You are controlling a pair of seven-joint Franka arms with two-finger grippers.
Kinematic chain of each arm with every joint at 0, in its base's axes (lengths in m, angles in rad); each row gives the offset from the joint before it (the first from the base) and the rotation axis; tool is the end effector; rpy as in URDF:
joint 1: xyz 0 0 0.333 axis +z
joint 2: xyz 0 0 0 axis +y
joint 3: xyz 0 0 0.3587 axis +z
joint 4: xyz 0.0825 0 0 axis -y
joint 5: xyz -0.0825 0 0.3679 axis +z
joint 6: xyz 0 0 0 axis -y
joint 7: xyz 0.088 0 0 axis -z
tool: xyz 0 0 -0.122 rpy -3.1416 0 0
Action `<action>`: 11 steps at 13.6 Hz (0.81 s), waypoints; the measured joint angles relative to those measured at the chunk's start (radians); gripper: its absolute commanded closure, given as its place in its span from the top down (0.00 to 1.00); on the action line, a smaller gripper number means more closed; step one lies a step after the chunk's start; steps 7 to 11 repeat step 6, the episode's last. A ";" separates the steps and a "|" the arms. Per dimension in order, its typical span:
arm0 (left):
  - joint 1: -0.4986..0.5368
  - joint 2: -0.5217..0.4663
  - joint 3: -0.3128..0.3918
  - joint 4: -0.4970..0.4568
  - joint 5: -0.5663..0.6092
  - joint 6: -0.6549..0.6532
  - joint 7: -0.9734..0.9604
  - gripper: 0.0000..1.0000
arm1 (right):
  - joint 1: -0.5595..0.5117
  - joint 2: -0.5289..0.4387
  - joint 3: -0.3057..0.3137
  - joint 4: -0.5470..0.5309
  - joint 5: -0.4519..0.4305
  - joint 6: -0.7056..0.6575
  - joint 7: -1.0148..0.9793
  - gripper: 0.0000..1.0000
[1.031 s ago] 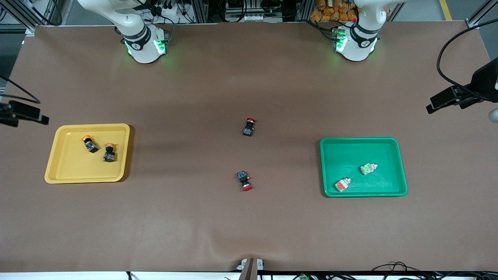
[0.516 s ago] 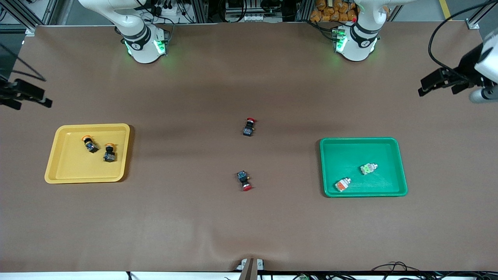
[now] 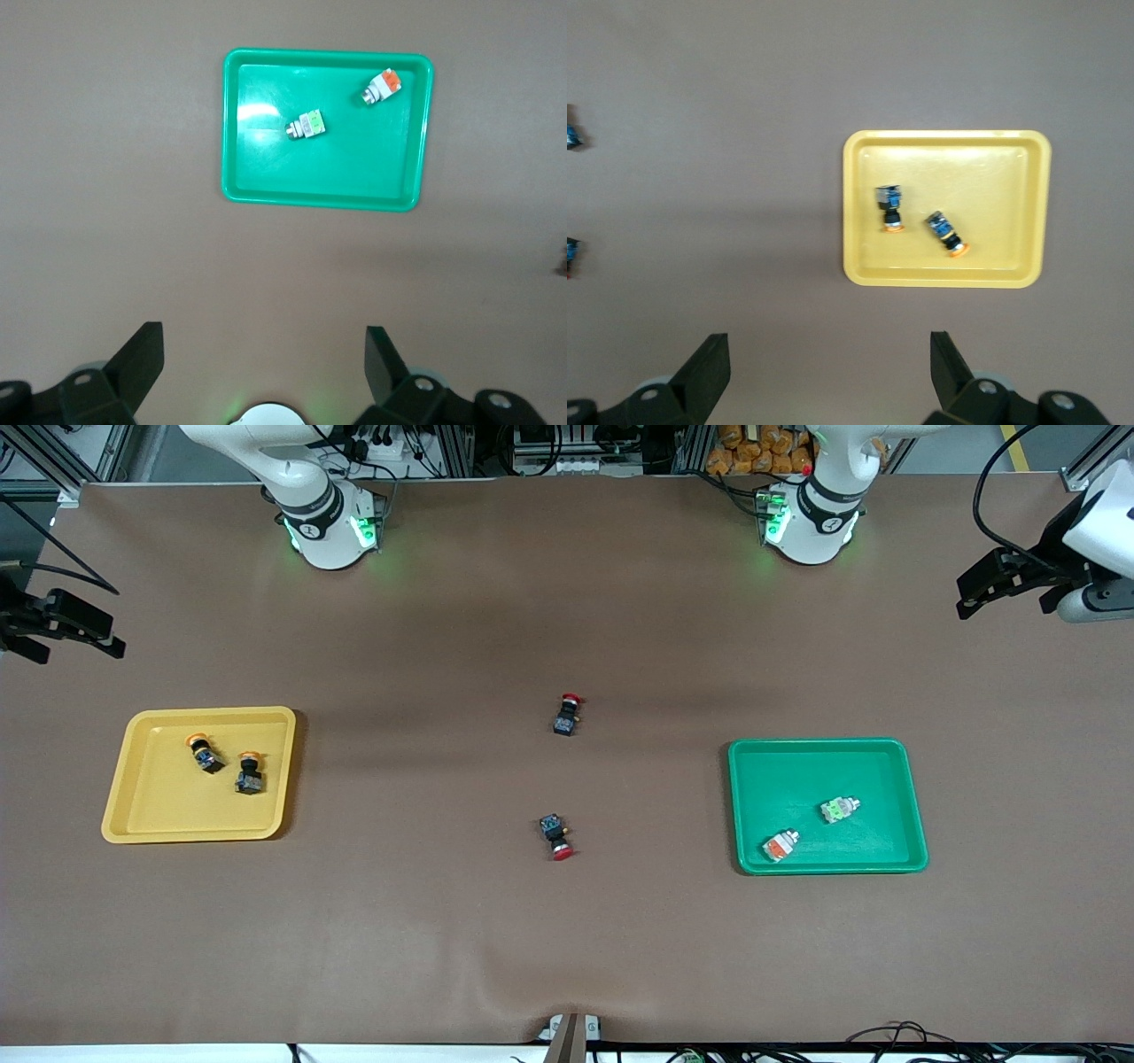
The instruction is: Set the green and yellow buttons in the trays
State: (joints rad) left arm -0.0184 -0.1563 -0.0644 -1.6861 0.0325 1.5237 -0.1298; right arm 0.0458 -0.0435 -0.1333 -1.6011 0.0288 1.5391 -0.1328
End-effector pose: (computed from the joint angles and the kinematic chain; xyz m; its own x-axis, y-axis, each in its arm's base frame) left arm 0.4757 -0.0384 0.6751 0.9988 0.0492 -0.0008 0.0492 -0.9979 -0.0429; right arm 0.5176 -0.0436 0.6586 0.9988 0.0464 -0.0141 0.0458 -0.9983 -0.0368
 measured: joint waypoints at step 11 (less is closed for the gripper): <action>0.001 0.004 0.002 0.033 0.000 -0.001 0.000 1.00 | -0.008 0.000 0.090 0.009 -0.024 0.002 0.003 1.00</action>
